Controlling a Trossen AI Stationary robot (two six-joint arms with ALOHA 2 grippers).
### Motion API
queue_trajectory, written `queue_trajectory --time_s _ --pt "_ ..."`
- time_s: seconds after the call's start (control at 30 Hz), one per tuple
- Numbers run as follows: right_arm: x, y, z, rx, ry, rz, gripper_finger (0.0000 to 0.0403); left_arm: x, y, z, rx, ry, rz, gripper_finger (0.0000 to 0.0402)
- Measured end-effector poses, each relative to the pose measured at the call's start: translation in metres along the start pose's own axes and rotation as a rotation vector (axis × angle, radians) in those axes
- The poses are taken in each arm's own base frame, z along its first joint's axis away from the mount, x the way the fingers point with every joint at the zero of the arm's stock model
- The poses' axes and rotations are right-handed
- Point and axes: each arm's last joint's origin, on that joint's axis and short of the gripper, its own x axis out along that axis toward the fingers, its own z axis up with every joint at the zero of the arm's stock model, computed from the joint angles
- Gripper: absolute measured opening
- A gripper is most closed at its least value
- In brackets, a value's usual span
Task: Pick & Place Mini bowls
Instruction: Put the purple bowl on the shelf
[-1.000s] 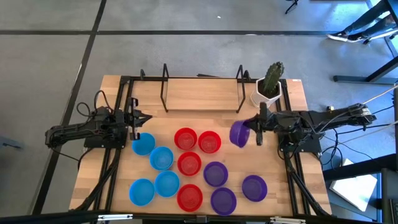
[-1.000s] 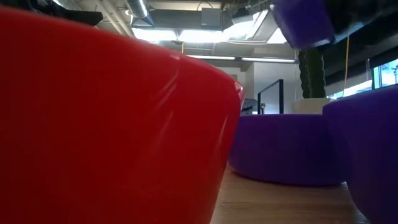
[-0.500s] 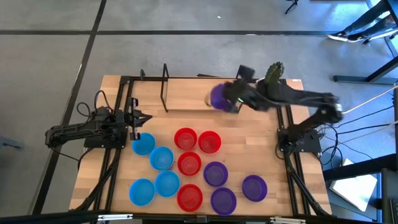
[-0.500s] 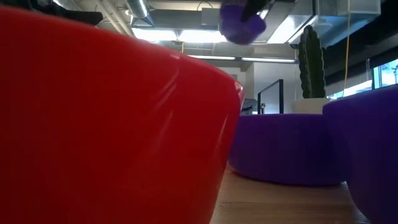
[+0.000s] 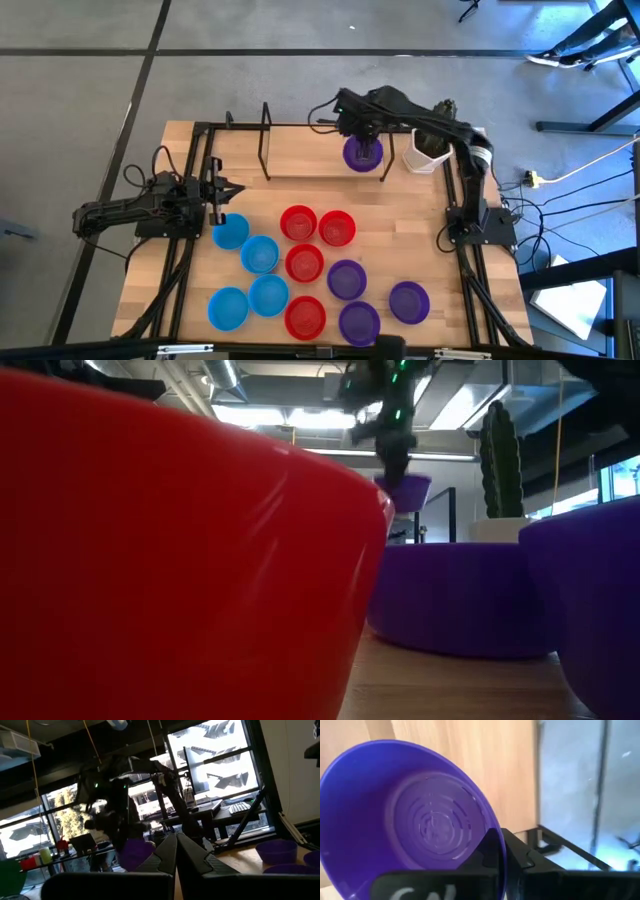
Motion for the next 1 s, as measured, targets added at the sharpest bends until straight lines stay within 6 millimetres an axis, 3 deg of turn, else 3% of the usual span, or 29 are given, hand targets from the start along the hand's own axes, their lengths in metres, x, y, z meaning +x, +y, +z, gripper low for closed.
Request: queue_trajectory --time_s 0.17,0.37,0.77,1.0 --pt "0.041 0.000 0.014 -0.038 0.073 0.032 0.0001 0.000 0.000 0.000 0.001 0.000 0.000 0.0005" --pt "0.074 -0.001 0.020 -0.052 0.122 0.098 0.0001 0.000 0.000 0.000 0.001 -0.001 0.000 0.0003" --pt "0.101 -0.016 0.018 0.014 0.148 0.130 0.0005 0.000 0.000 0.000 0.001 0.000 0.000 0.0005" --pt "0.104 -0.021 0.015 0.088 0.162 0.123 0.0024 0.000 0.000 0.000 0.001 -0.001 0.000 0.0006"
